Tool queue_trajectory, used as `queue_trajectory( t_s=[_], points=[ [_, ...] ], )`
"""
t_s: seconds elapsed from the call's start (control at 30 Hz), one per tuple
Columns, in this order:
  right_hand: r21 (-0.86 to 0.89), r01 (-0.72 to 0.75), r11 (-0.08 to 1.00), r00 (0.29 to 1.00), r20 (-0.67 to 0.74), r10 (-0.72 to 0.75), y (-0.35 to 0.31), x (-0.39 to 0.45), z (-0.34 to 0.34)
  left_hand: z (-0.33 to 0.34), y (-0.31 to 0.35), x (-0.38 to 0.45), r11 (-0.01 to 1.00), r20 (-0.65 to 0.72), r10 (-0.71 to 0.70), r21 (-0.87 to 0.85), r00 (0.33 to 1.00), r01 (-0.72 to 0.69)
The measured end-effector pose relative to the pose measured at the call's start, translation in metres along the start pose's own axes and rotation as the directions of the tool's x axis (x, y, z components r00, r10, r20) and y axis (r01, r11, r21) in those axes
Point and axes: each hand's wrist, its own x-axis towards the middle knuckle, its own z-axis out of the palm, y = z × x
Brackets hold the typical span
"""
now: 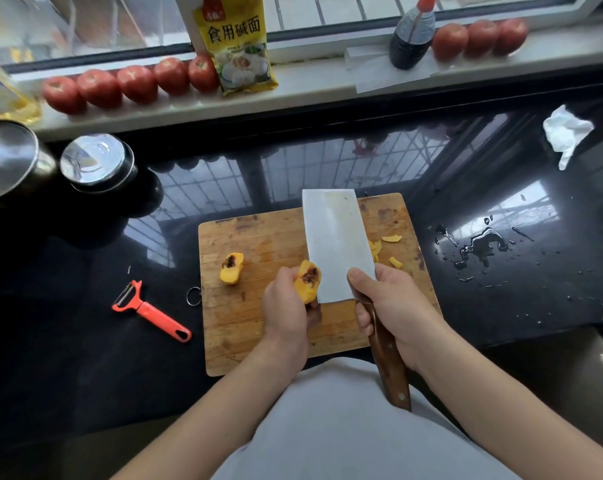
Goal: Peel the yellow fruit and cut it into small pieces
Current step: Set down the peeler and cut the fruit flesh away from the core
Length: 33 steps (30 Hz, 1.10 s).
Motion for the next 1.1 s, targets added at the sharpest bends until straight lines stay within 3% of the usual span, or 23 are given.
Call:
queue_trajectory(
  t_s=[0.2,0.43,0.9,1.1],
  points=[
    [0.044,-0.03,0.999,0.999,-0.013,0.031,-0.005,-0.005,0.002,0.006,0.004,-0.004,0.998,-0.017,0.036,0.047,0.999,-0.035],
    [0.014,0.073,0.997,0.996,-0.046,-0.072,-0.012,-0.005,-0.003,-0.002,0.001,-0.014,0.999,0.083,-0.023,0.028,0.996,0.021],
    [-0.052,0.182,0.982,0.966,-0.18,-0.188,-0.011,-0.02,0.01,0.011,0.005,-0.019,0.999,-0.043,0.012,0.04,0.999,-0.01],
    [-0.033,0.18,0.983,0.954,-0.237,-0.182,-0.008,-0.015,0.013,0.014,0.007,-0.017,0.999,0.067,0.02,0.048,0.998,-0.023]
  ],
)
